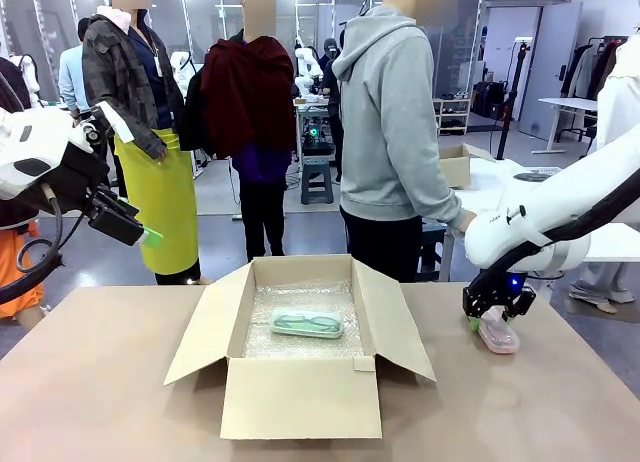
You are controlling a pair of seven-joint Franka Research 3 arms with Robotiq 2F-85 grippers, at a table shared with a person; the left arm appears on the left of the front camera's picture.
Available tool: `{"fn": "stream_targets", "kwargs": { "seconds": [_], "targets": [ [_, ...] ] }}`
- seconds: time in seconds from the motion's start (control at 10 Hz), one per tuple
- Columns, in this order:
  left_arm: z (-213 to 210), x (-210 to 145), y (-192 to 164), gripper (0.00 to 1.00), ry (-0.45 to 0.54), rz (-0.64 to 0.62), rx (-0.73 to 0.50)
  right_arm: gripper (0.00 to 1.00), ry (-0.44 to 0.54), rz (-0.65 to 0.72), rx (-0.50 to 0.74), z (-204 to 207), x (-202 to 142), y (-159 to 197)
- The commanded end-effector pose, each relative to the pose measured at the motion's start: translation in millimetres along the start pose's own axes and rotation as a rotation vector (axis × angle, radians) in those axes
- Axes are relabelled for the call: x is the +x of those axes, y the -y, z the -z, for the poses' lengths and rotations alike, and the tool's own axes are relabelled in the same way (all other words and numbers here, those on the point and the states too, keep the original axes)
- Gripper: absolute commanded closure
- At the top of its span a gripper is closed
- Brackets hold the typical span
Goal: Pack the glasses set securely to prepare it for shipping.
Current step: Put the Glasses case from the right side of the table into the Package Box.
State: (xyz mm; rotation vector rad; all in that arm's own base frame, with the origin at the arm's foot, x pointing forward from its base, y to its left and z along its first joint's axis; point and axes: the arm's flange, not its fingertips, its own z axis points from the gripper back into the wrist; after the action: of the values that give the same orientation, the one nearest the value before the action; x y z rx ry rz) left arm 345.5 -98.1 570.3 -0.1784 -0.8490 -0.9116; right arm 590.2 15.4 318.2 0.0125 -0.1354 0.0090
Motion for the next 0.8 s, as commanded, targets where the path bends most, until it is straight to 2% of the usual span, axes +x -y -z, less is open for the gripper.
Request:
{"fn": "stream_targets", "kwargs": {
  "seconds": [0.0,0.2,0.4,0.5,0.7],
  "targets": [
    [-1,0,-1,0.0,0.003,0.005,0.005,0.75,0.026,-0.019,0.014,-23,0,2],
    [-1,0,-1,0.0,0.003,0.005,0.005,0.75,0.104,-0.044,0.038,-68,-5,4],
    [-1,0,-1,0.0,0.003,0.005,0.005,0.75,0.106,-0.102,0.083,-94,-9,-1],
    [-1,0,-1,0.0,0.003,0.005,0.005,0.75,0.112,-0.155,0.115,-107,-12,-9],
    [-1,0,-1,0.0,0.003,0.005,0.005,0.75,0.114,-0.375,0.168,-129,-21,-38]
  ]
}}
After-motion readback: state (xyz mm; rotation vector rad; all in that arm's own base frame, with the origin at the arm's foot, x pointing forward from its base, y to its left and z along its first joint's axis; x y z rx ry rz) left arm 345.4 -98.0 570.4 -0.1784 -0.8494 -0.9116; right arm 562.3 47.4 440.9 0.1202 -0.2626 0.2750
